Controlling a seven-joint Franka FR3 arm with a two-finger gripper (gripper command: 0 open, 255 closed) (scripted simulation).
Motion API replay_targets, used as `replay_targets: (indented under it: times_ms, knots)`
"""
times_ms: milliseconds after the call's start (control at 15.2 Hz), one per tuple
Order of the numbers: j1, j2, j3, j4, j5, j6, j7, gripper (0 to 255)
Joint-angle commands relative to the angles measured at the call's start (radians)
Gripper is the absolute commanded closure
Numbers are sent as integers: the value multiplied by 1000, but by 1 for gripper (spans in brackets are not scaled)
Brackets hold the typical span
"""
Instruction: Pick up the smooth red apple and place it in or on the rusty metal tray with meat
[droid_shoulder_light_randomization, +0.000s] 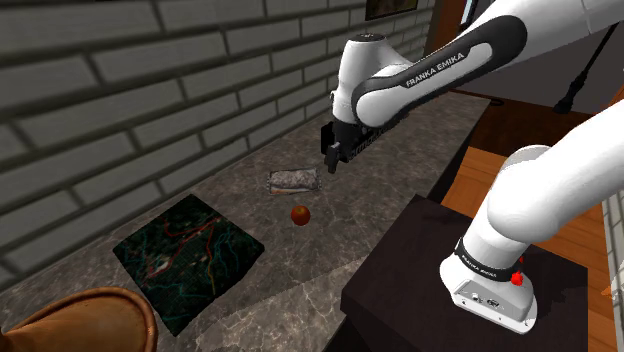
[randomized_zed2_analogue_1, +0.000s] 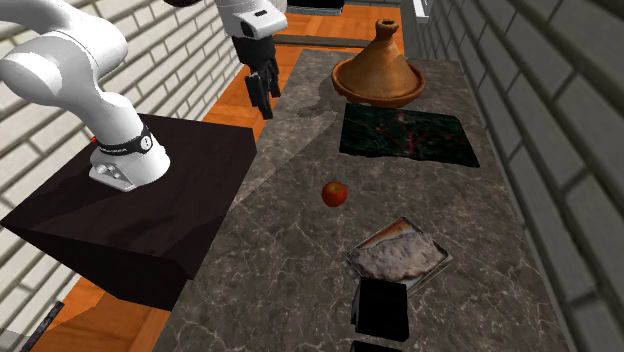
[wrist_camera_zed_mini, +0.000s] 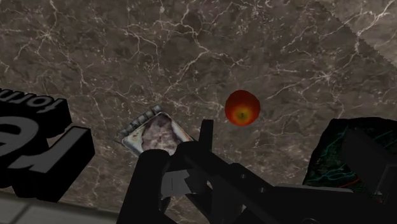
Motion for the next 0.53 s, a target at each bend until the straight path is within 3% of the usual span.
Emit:
replay_targets:
  times_ms: [0,264,462]
  knots:
    - [-12,78,19,-13,-17,109,25,0]
    - [-54,250,71,-3,-93,297,111,0]
    - [-106,392,111,29,-230,421,234,0]
